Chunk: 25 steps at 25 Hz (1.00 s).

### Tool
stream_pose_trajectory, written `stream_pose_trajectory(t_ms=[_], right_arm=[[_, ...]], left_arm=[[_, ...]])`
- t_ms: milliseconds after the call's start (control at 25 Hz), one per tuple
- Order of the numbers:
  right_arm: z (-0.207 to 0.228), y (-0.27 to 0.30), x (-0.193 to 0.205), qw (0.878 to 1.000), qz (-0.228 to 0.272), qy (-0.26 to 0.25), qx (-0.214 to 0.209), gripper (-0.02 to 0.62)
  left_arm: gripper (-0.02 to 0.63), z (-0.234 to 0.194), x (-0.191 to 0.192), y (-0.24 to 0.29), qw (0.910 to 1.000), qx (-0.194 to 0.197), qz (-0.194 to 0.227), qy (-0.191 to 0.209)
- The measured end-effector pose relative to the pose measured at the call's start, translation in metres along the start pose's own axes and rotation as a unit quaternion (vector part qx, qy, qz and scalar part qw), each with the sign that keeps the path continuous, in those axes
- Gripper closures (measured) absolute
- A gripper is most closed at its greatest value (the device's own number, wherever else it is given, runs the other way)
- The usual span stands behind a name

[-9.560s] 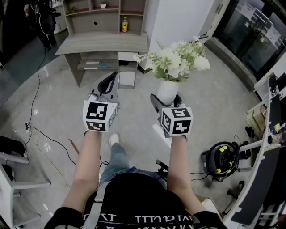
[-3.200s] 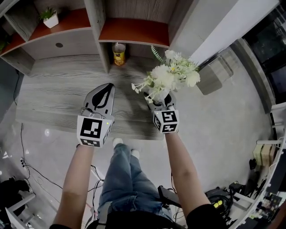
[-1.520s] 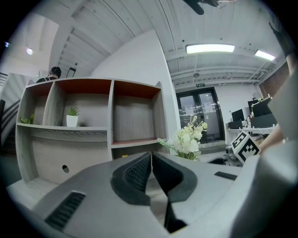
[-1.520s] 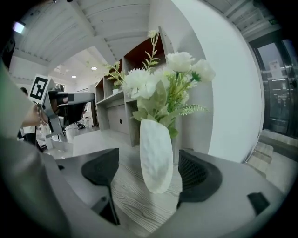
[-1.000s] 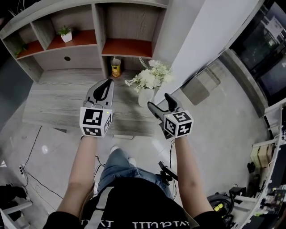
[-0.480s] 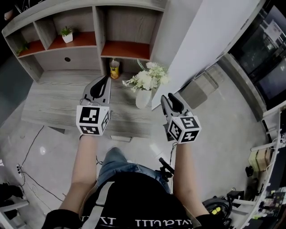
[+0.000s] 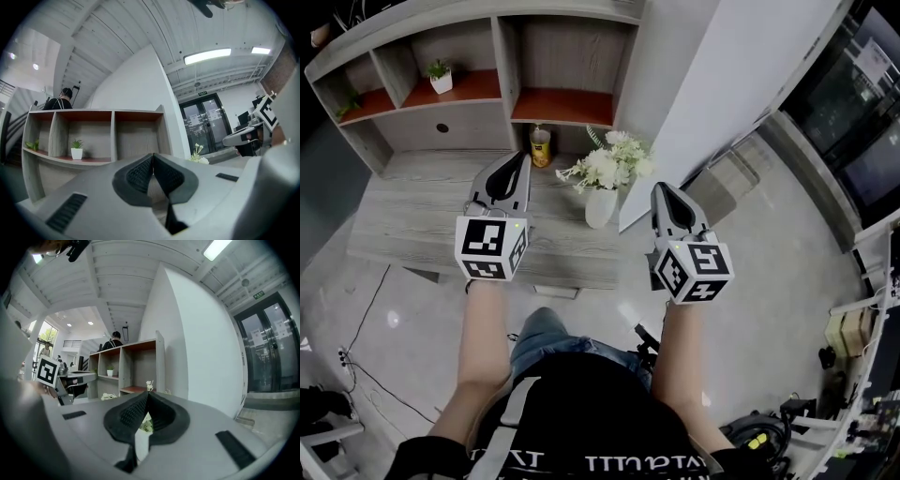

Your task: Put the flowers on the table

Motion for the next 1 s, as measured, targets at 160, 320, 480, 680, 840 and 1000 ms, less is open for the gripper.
stream_pose_trajectory(t_ms=[160,320,480,680,840,1000], right_arm=[[-0.001,-0.004,-0.012,0.999,0.026,-0.02,0.011,0.581],[0.0,-0.008,-0.021,0.998,0.051,-0.028,0.021,0.581],[0.002,-0.01,-0.03,0.996,0.064,-0.052,0.037,0.581],[0.001,-0.015,-0.038,0.995,0.067,-0.064,0.038,0.581],[0.002,-0.019,-0.041,0.994,0.071,-0.073,0.041,0.581],[0.003,-0.022,-0.041,0.994,0.071,-0.076,0.043,0.581]], left_arm=[[0.595,-0.002,-0.005,-0.001,0.9999,-0.005,0.006,0.01],[0.595,-0.004,-0.014,-0.003,0.9997,-0.006,0.02,0.014],[0.595,-0.005,-0.023,-0.002,0.9993,-0.005,0.031,0.02],[0.595,0.0,-0.031,0.0,0.9988,0.002,0.038,0.03],[0.595,0.002,-0.034,0.001,0.9986,0.004,0.043,0.033],[0.595,0.004,-0.036,-0.001,0.9984,0.002,0.044,0.035]])
Point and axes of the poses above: the fingertips, and each gripper's own axes: y forward along the fingers, z to its right, x out of its underside, the point moved 3 cm from there along -y, backward along the fingers, and after that the axes turned 4 degrees about x, right-handed, at the moved point
